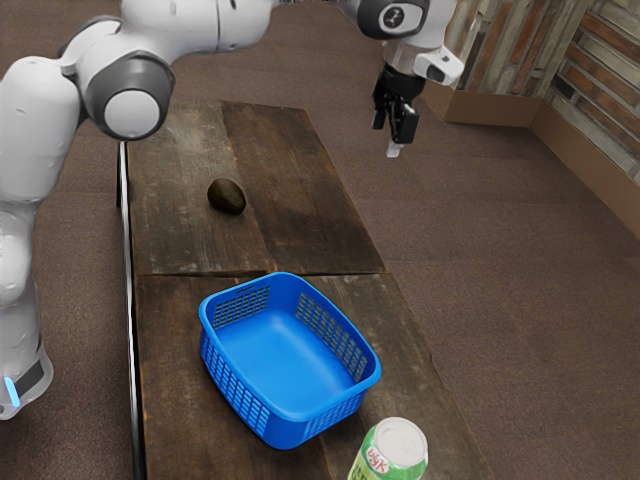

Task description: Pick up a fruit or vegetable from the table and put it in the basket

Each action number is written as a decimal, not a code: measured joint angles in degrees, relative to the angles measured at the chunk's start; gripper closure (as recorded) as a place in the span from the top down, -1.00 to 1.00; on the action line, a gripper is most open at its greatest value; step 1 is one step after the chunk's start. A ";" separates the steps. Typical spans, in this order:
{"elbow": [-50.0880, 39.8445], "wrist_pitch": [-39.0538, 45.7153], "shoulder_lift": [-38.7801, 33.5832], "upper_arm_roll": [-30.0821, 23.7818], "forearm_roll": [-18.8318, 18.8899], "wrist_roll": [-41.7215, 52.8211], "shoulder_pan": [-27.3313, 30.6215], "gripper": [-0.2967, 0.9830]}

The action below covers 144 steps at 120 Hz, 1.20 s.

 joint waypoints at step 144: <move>-42.39 11.11 -22.19 7.59 5.28 -0.64 -0.30 0.54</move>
